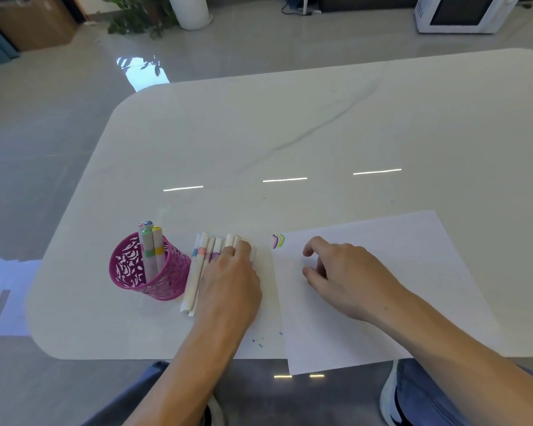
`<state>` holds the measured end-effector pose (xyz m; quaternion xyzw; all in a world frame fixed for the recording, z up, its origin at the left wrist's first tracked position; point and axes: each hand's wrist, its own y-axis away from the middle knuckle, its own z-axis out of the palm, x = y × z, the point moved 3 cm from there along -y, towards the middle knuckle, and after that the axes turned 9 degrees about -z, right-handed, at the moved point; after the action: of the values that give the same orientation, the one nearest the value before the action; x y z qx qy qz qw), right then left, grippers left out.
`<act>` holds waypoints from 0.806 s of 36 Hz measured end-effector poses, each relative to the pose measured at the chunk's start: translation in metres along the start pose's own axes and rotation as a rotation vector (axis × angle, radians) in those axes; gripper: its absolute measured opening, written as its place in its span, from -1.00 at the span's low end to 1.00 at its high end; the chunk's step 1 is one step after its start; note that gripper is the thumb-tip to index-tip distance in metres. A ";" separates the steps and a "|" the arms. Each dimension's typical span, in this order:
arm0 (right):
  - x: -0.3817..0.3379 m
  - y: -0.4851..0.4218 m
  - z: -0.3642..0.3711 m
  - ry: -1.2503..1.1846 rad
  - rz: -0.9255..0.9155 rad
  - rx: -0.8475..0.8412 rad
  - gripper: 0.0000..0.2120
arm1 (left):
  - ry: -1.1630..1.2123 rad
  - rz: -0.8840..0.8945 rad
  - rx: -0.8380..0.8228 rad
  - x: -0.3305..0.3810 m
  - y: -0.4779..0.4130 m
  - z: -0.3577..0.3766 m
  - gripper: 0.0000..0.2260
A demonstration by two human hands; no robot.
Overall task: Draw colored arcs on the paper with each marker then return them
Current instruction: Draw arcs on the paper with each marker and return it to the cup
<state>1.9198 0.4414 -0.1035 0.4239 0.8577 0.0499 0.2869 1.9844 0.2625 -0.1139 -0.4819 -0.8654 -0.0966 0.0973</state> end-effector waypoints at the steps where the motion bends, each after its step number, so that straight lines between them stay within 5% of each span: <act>1: 0.000 0.000 0.000 -0.005 -0.006 0.010 -0.68 | 0.034 -0.007 0.002 0.000 0.000 0.000 -0.78; 11: -0.001 -0.002 0.000 -0.279 -0.155 0.172 -0.83 | 0.791 -0.059 -0.157 0.011 0.002 -0.005 -0.51; 18: -0.007 0.001 0.005 -0.435 -0.245 0.144 -0.73 | 1.137 -0.110 -0.314 0.017 0.005 -0.004 -0.66; 24: 0.003 -0.002 0.002 -0.330 -0.244 0.190 -0.92 | 1.151 -0.144 -0.333 0.021 0.007 0.002 -0.80; 29: 0.006 -0.003 -0.005 -0.134 -0.237 0.196 -0.89 | 0.836 -0.033 -0.329 0.023 0.009 0.003 -0.92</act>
<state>1.9125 0.4447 -0.1034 0.3483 0.8813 -0.0965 0.3044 1.9793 0.2866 -0.1099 -0.3967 -0.7326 -0.4207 0.3591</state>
